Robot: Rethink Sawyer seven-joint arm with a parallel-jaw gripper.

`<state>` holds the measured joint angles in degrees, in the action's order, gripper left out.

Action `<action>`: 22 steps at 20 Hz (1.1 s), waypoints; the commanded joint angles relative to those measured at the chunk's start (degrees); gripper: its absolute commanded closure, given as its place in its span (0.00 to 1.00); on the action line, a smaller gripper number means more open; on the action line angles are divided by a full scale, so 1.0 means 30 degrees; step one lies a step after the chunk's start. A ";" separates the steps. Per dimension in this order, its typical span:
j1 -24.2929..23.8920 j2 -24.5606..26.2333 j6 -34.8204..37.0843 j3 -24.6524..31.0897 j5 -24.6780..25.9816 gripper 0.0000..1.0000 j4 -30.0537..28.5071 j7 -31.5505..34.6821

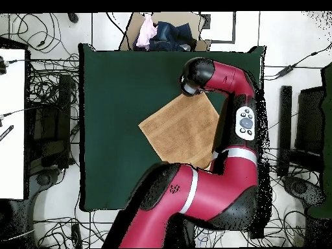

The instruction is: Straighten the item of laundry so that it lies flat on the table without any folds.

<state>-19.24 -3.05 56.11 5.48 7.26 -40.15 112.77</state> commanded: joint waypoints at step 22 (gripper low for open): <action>0.0333 -0.2612 0.1564 0.1605 -0.0597 1.00 -0.3820 -0.3215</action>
<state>-18.47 -0.74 64.52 5.53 7.56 -33.96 112.33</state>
